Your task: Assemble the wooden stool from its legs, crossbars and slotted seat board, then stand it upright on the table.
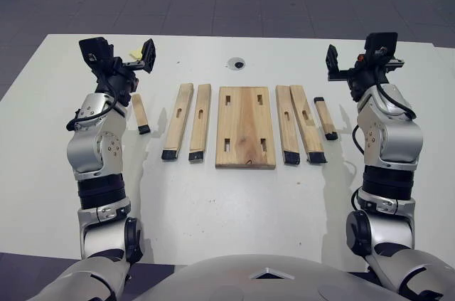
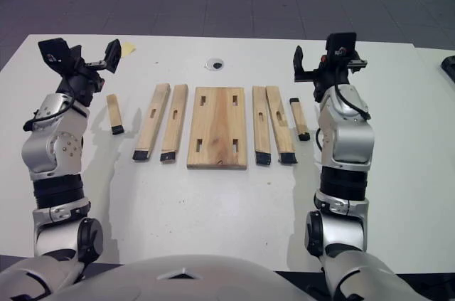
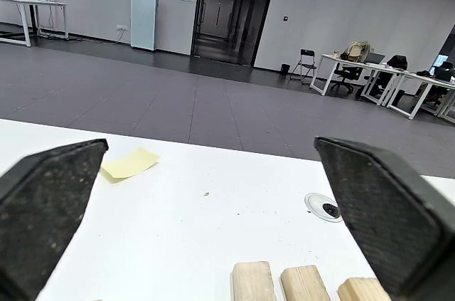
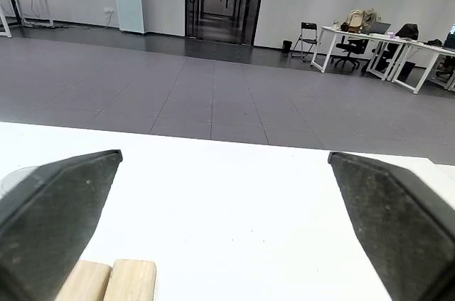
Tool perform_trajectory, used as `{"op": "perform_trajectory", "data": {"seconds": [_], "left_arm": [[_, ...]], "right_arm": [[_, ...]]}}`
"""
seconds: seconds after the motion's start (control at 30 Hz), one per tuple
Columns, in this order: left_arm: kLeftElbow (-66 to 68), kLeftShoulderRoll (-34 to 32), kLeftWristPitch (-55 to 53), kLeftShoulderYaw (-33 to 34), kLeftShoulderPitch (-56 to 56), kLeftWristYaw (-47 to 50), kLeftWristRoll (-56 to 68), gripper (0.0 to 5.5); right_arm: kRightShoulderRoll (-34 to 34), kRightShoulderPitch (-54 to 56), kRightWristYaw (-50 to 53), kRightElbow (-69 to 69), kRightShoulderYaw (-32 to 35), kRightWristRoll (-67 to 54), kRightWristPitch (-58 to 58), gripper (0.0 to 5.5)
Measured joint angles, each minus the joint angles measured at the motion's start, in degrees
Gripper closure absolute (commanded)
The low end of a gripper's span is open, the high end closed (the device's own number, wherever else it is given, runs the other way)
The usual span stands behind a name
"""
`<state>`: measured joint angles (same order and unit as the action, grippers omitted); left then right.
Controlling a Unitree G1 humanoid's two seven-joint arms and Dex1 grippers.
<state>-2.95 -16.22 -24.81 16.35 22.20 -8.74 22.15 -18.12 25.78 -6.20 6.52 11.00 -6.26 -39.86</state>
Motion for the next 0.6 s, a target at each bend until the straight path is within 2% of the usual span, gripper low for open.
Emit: {"op": "perform_trajectory", "data": {"seconds": [0.13,0.27,0.53,0.6], "left_arm": [[-0.9,0.5,-0.1,-1.4,-0.5,0.1,-0.3,0.10],[-2.8,1.9,-0.6,-3.6,-0.9,0.6,-0.6,0.10],[-4.0,2.2,-1.4,-4.9,-0.9,0.7,-0.6,0.10],[-4.0,2.2,-1.5,-4.9,-0.7,0.7,-0.6,0.10]], "right_arm": [[-0.8,-5.6,-3.9,2.7,-2.3,-1.9,-6.1,0.12],[-0.7,-10.1,-3.6,3.3,-2.6,-1.6,-9.3,0.12],[-0.9,-10.8,-2.3,-1.8,-1.5,-0.9,-9.3,0.12],[-1.3,-10.9,-2.5,-3.6,-2.0,-0.3,-9.3,0.33]]}}
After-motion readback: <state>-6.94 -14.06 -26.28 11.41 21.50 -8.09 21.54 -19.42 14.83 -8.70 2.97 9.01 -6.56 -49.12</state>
